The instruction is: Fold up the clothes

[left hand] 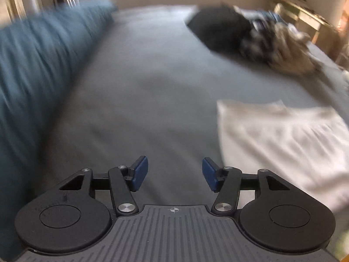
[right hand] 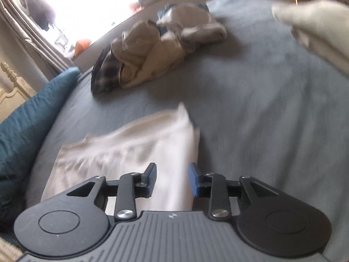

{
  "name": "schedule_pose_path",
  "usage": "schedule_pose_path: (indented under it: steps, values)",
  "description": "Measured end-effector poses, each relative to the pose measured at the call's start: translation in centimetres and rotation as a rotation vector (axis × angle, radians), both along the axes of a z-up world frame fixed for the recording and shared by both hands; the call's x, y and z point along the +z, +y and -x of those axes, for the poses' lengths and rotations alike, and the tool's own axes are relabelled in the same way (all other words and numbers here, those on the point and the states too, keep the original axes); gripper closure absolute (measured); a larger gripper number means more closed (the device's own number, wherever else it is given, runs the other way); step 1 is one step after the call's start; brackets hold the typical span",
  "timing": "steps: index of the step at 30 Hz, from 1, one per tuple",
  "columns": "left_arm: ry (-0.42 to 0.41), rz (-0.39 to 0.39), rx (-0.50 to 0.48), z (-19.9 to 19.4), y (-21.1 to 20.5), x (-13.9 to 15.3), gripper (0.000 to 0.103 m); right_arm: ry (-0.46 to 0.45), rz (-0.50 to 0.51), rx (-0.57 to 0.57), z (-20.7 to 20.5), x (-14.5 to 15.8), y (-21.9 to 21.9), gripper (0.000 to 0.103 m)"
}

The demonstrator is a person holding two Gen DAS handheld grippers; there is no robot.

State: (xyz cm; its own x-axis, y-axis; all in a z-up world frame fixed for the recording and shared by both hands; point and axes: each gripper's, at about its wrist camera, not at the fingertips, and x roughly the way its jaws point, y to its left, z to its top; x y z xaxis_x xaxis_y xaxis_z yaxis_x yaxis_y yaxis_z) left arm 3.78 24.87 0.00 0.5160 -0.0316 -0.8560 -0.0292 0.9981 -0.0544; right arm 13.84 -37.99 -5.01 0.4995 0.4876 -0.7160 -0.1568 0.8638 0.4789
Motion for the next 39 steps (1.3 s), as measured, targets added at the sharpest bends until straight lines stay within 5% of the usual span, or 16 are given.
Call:
schedule_pose_path:
  steps: [4, 10, 13, 16, 24, 31, 36, 39]
  values:
    - [0.040, -0.018, -0.192, 4.1, -4.6, -4.6, 0.048, 0.112, -0.044, 0.024, 2.2, -1.3, -0.9, 0.067]
    - [0.055, -0.061, -0.518, 7.9, -9.6, -8.8, 0.051, 0.163, 0.044, 0.070, 3.5, -1.8, 0.1, 0.061]
    - [-0.006, -0.167, -0.624, 8.7, -10.6, -9.8, 0.053, 0.195, 0.067, 0.072, 3.4, -2.5, 0.4, 0.061]
    - [-0.073, -0.250, -0.682, 8.4, -10.8, -10.3, 0.055, 0.218, 0.103, 0.084, 3.3, -3.1, 1.2, 0.061]
    - [-0.150, -0.252, -0.783, 8.0, -10.3, -10.2, 0.086, 0.212, 0.194, 0.070, 4.9, -3.2, 2.6, 0.059]
    - [-0.183, -0.408, -1.068, 9.2, -10.3, -9.3, 0.097, 0.211, 0.239, 0.062, 4.8, -2.9, 2.5, 0.059]
    - [-0.106, -0.493, -1.205, 9.1, -10.2, -10.1, 0.098, 0.202, 0.252, 0.070, 4.6, -3.1, 2.7, 0.059]
    - [-0.033, -0.507, -1.158, 8.7, -9.9, -11.4, 0.097, 0.199, 0.234, 0.060, 4.7, -3.2, 2.4, 0.059]
